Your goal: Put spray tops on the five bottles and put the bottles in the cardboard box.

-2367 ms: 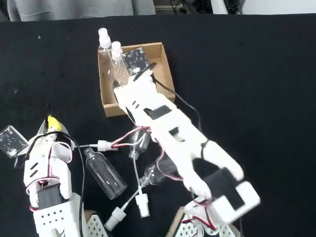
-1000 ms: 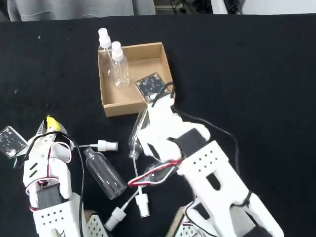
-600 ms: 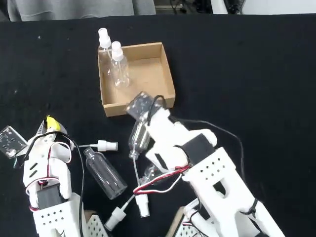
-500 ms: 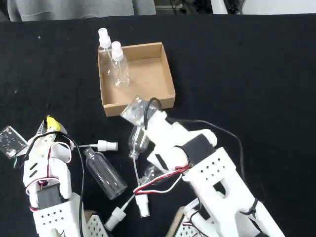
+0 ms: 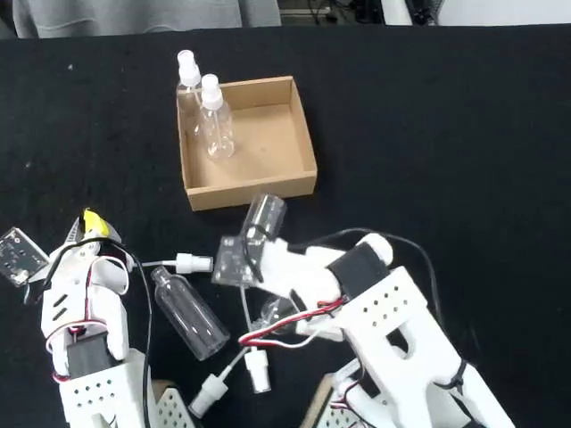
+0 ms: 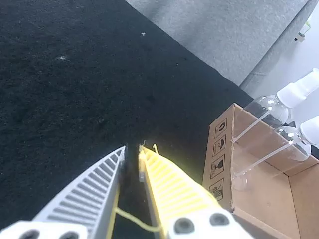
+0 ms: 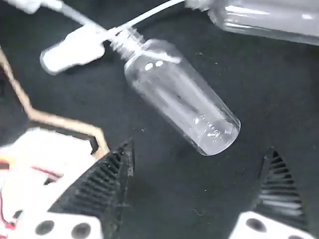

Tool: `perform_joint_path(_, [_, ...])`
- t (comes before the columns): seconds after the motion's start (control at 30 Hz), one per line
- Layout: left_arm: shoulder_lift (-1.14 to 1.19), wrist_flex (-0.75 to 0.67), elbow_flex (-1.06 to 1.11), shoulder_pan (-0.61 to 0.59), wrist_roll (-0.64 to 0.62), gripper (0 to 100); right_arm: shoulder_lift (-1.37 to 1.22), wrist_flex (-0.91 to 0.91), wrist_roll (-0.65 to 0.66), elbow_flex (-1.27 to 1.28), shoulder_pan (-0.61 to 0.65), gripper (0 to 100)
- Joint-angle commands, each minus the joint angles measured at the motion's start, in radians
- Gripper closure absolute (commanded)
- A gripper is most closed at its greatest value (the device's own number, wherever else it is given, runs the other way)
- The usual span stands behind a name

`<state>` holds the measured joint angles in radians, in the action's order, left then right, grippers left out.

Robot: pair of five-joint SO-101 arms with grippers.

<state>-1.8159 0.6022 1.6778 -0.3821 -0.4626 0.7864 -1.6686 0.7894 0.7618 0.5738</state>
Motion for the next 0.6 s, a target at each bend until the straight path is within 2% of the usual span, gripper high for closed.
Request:
perform_joint_path(0.0, [-0.008, -0.017, 0.022, -0.008, 0.009, 96, 0.027, 0.005, 0.071, 0.015, 0.048, 65.2])
perform_joint_path(0.33, [-0.008, -0.017, 0.022, -0.008, 0.009, 96, 0.025, 0.137, 0.081, 0.159, 0.253, 65.5])
perform_joint_path(0.57, [-0.006, -0.017, 0.022, -0.008, 0.009, 96, 0.025, 0.305, 0.081, 0.275, 0.272, 65.5])
